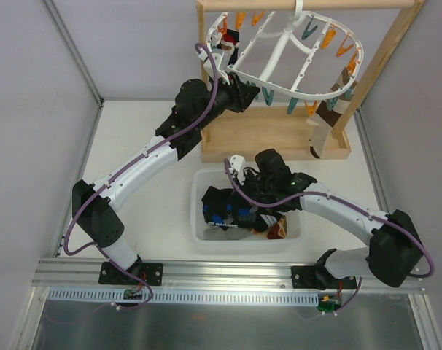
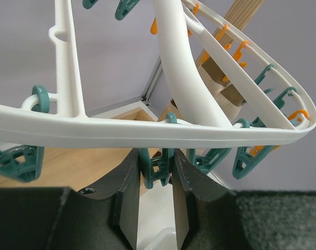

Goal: Clip the socks to the hanger
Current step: Pick up the sock from the bin.

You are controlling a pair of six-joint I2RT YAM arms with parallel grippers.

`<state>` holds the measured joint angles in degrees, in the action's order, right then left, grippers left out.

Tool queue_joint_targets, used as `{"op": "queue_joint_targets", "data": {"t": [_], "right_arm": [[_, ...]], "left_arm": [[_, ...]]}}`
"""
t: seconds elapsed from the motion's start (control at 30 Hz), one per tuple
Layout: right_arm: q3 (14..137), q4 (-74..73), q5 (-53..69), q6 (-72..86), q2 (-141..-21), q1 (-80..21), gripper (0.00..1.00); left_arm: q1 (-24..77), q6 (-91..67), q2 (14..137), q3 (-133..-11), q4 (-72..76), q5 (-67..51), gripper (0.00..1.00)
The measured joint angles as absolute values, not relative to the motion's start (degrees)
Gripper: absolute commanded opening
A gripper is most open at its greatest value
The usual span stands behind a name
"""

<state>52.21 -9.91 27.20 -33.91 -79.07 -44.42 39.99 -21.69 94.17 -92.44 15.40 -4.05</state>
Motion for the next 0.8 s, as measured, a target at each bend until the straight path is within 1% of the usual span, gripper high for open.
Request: {"op": "queue_joint_targets", "data": {"t": [0.1, 0.27, 0.47, 0.57, 0.67, 0.8], "right_arm": [[51.0, -7.2, 23.6, -30.8, -73.5, -43.6, 0.01], [49.2, -2.1, 13.6, -23.6, -67.0, -42.5, 0.01], [42.0, 6.0, 5.8, -16.3, -64.0, -42.3, 0.01], [37.5, 6.8, 5.5, -14.4, -65.0, -42.3, 0.01], [34.1, 6.5, 7.8, -14.0, -65.2, -42.6, 0.01], [33.1, 5.5, 11.5, -14.8, -64.9, -43.3, 0.03]], "left_arm": [[39.6, -21.8, 94.2, -92.4, 15.4, -4.1, 0.0], [39.6, -21.8, 94.2, -92.1, 15.5, -4.1, 0.0], [39.6, -21.9, 94.1, -91.5, 15.7, -4.1, 0.0], [39.6, -22.0, 94.1, -90.9, 16.1, -4.1, 0.0], [39.4, -22.0, 94.1, -90.4, 16.4, -4.1, 0.0], [39.3, -22.1, 94.2, -90.1, 16.9, -4.1, 0.0]]}}
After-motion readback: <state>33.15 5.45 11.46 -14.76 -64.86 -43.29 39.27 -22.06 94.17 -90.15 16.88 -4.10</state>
